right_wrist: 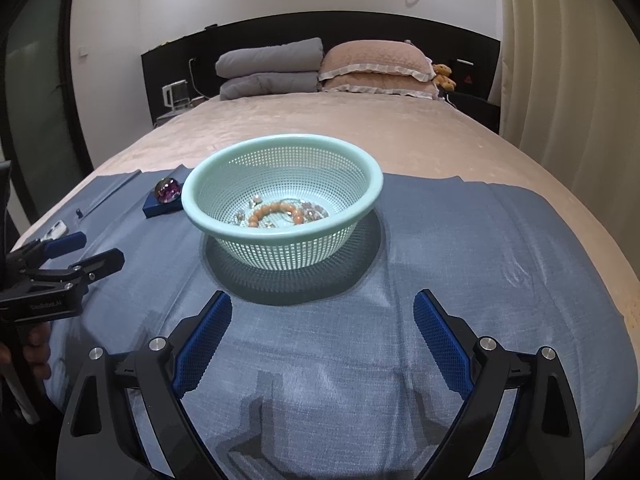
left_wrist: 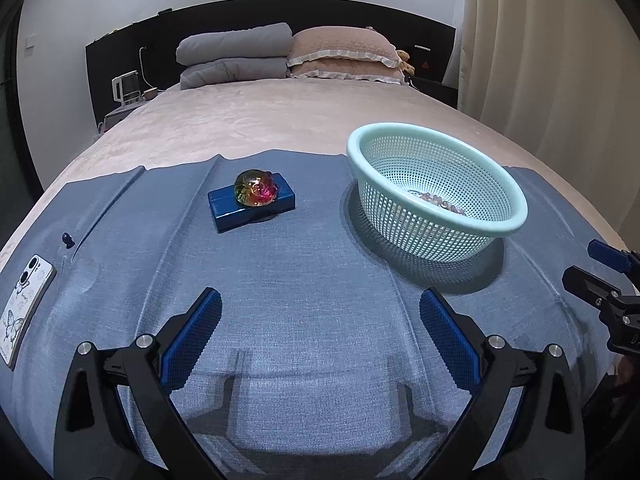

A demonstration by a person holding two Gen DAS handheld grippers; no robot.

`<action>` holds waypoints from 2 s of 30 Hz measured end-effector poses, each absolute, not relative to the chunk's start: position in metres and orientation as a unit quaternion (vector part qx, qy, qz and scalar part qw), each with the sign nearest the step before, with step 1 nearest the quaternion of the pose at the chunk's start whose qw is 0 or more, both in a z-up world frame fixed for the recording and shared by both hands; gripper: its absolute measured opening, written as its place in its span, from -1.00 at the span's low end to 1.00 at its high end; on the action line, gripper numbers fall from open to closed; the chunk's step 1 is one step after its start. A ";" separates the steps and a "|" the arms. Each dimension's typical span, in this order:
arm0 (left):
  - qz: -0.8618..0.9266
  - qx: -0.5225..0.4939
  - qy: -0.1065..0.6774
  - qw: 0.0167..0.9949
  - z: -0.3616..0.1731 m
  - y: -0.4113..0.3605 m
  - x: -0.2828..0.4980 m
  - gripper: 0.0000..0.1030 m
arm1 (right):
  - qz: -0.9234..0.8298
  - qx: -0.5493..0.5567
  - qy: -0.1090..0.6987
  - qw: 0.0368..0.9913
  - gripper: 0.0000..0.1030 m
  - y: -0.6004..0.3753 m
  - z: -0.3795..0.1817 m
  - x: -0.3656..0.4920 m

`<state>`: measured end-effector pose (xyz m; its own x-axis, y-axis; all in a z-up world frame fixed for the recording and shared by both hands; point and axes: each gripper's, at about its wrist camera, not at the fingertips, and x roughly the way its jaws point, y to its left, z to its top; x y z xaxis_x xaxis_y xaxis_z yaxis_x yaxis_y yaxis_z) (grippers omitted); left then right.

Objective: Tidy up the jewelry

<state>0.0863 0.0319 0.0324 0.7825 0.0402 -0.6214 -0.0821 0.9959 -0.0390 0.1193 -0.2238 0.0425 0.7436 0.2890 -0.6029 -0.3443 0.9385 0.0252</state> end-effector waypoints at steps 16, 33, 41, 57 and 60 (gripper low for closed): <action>0.043 -0.029 0.328 0.943 0.033 0.031 0.086 0.89 | 0.174 -0.048 0.315 0.932 0.71 -0.224 0.043 0.119; 0.037 -0.022 0.332 0.942 0.033 0.029 0.087 0.89 | 0.175 -0.050 0.317 0.931 0.71 -0.226 0.043 0.119; 0.039 -0.023 0.329 0.943 0.034 0.028 0.085 0.89 | 0.171 -0.048 0.319 0.931 0.71 -0.228 0.042 0.120; 0.041 -0.029 0.333 0.942 0.032 0.029 0.085 0.89 | 0.170 -0.048 0.320 0.931 0.71 -0.229 0.040 0.119; 0.041 -0.026 0.329 0.943 0.033 0.028 0.084 0.89 | 0.172 -0.048 0.319 0.931 0.71 -0.229 0.041 0.119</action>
